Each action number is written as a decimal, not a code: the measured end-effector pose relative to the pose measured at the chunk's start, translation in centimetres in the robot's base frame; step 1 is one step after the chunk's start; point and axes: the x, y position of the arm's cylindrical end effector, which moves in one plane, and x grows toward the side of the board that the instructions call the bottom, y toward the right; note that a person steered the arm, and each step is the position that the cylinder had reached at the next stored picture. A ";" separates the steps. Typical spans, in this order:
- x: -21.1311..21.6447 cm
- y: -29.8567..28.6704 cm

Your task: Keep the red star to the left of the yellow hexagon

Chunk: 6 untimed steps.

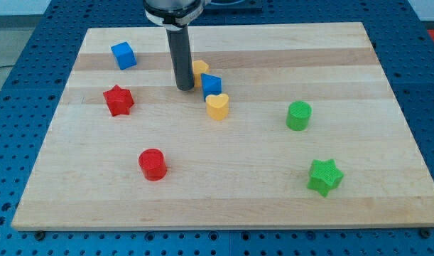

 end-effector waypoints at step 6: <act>0.6 -10.8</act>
